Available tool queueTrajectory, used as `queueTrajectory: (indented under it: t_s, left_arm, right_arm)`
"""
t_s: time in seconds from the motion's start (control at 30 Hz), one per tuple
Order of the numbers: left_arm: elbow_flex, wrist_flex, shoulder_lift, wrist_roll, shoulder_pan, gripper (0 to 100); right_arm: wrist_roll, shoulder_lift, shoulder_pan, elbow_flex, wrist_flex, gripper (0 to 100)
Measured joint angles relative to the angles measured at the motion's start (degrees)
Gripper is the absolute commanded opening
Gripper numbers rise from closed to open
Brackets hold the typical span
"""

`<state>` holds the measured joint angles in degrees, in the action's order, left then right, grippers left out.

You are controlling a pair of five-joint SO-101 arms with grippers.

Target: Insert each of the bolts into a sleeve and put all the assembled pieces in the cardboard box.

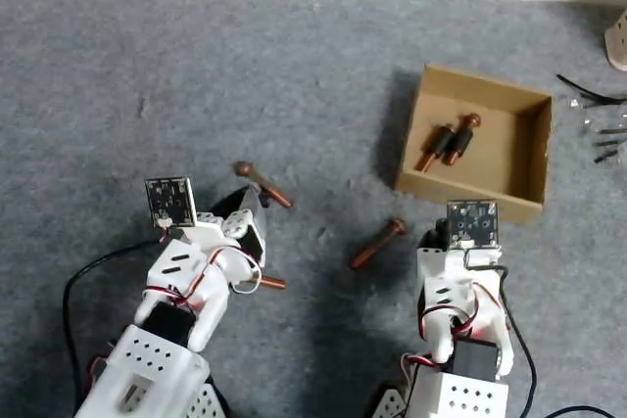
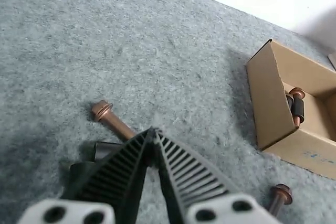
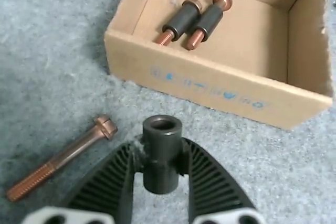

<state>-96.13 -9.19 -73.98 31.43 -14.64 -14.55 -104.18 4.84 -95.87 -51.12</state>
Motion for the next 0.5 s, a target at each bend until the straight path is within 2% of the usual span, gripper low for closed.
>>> queueTrajectory:
  t_s: [0.5]
  left_arm:
    - [0.0, -1.1, 0.0, 0.0, 0.0, 1]
  right_arm:
    - [0.0, 0.0, 0.0, 0.0, 0.0, 0.5]
